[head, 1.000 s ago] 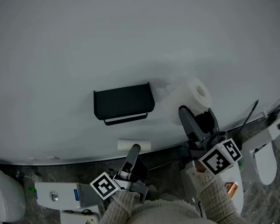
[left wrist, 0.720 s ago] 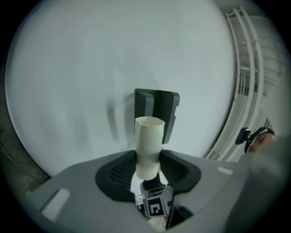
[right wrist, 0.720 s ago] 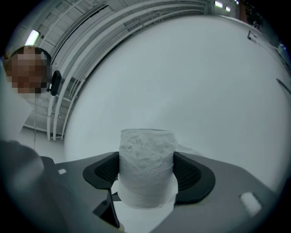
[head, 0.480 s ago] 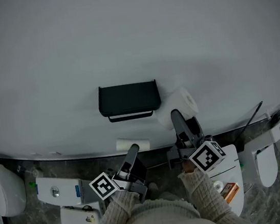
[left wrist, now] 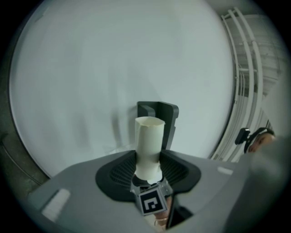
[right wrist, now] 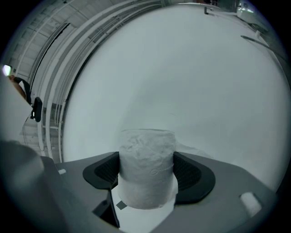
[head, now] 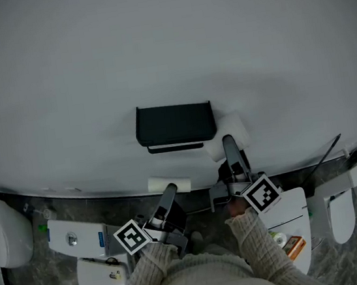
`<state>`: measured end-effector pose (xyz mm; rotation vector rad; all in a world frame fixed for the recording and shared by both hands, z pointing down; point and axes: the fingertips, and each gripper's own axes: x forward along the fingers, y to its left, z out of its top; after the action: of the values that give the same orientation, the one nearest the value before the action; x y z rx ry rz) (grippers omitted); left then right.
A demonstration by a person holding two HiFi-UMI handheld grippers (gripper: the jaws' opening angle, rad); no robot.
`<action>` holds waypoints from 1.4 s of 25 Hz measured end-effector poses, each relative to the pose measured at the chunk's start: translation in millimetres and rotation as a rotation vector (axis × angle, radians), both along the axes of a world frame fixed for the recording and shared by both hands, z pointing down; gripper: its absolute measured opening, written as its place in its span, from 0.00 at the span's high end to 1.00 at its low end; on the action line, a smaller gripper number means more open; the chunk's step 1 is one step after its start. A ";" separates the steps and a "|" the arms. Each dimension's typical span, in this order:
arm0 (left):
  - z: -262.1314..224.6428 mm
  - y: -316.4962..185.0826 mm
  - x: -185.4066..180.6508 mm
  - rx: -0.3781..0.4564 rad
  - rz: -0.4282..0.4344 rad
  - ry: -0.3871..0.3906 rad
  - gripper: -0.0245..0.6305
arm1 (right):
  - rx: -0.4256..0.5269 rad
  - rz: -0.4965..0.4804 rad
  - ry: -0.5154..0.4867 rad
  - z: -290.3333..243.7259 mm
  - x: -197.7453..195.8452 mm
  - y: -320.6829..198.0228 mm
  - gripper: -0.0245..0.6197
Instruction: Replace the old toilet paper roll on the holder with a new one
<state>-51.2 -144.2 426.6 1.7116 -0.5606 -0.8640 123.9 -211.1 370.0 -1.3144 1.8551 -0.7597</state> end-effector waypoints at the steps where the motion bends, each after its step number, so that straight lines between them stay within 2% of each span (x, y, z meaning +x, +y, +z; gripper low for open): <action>1: -0.4 -0.1 -0.5 0.002 -0.001 0.000 0.73 | -0.002 0.000 -0.018 0.7 -0.4 -0.9 0.40; 19: -1.4 -1.8 -4.2 0.002 -0.015 0.006 0.73 | -0.040 -0.025 -0.382 22.0 -7.0 -5.9 0.40; 28: -0.9 0.2 -6.7 0.000 -0.021 0.006 0.73 | -0.030 -0.006 -0.440 23.1 -17.7 -2.7 0.40; 35: 0.4 0.1 -13.9 -0.001 -0.036 0.004 0.73 | -0.022 0.007 -0.433 22.1 -29.6 2.1 0.40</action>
<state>-65.1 -144.2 427.0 1.7025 -0.5904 -0.8924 94.3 -209.1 392.1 -1.0657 1.4986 -0.9759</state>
